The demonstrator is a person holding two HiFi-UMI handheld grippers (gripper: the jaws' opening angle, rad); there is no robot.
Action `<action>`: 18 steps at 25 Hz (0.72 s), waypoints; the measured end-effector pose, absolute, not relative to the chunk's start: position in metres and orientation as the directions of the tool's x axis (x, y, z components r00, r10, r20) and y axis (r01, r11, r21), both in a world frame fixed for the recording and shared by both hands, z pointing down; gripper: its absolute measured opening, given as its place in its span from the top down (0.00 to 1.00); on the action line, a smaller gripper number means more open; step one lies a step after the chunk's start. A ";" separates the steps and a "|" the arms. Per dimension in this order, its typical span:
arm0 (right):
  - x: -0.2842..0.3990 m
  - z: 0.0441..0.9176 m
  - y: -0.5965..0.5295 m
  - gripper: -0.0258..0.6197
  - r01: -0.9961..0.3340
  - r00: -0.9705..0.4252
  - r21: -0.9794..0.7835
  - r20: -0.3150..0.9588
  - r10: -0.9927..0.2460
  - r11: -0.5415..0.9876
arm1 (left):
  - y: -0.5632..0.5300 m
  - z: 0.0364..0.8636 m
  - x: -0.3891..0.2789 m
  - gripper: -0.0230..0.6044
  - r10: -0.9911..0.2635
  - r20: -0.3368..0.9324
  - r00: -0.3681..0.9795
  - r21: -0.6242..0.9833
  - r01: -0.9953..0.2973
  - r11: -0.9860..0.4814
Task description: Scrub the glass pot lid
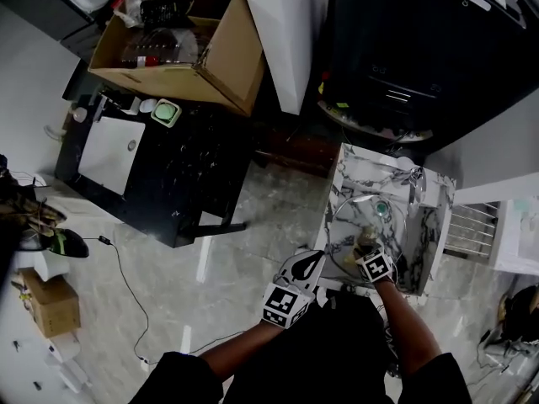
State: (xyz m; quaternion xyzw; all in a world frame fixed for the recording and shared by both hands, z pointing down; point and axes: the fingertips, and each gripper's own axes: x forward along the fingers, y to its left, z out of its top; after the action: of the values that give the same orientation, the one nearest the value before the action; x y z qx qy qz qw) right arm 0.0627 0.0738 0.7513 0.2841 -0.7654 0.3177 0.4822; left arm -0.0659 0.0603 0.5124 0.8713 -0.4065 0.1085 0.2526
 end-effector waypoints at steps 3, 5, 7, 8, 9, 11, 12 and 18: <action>0.073 0.725 0.067 0.87 -0.798 -0.414 -0.217 0.875 -0.251 0.563 | 0.065 0.518 -0.066 0.94 -0.628 0.393 0.671 0.346 -0.741 -0.575; 0.091 0.701 0.065 0.87 -0.848 -0.427 -0.232 0.832 -0.355 0.476 | 0.067 0.524 -0.058 0.94 -0.601 0.397 0.694 0.349 -0.720 -0.600; 0.105 0.670 0.060 0.87 -0.887 -0.425 -0.253 0.771 -0.474 0.386 | 0.066 0.522 -0.053 0.94 -0.594 0.391 0.703 0.341 -0.710 -0.616; 0.109 0.654 0.060 0.87 -0.901 -0.420 -0.268 0.736 -0.531 0.342 | 0.066 0.519 -0.054 0.94 -0.600 0.384 0.702 0.331 -0.712 -0.620; 0.113 0.638 0.062 0.87 -0.910 -0.413 -0.288 0.701 -0.582 0.298 | 0.067 0.514 -0.055 0.94 -0.611 0.375 0.697 0.324 -0.716 -0.618; 0.120 0.604 0.068 0.87 -0.918 -0.389 -0.331 0.632 -0.670 0.219 | 0.070 0.505 -0.056 0.94 -0.635 0.355 0.686 0.320 -0.728 -0.606; 0.122 0.587 0.072 0.87 -0.920 -0.372 -0.342 0.600 -0.708 0.194 | 0.073 0.500 -0.056 0.94 -0.645 0.347 0.681 0.319 -0.733 -0.601; 0.126 0.484 0.113 0.87 -0.951 -0.295 -0.230 0.464 -0.835 0.208 | 0.109 0.452 -0.027 0.94 -0.666 0.299 0.683 0.256 -0.730 -0.633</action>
State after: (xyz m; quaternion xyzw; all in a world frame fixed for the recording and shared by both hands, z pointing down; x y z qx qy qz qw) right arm 0.1256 0.1125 0.4840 0.5816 -0.7678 0.2407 0.1197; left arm -0.0269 0.1089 0.4516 0.8993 -0.3883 0.0884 0.1806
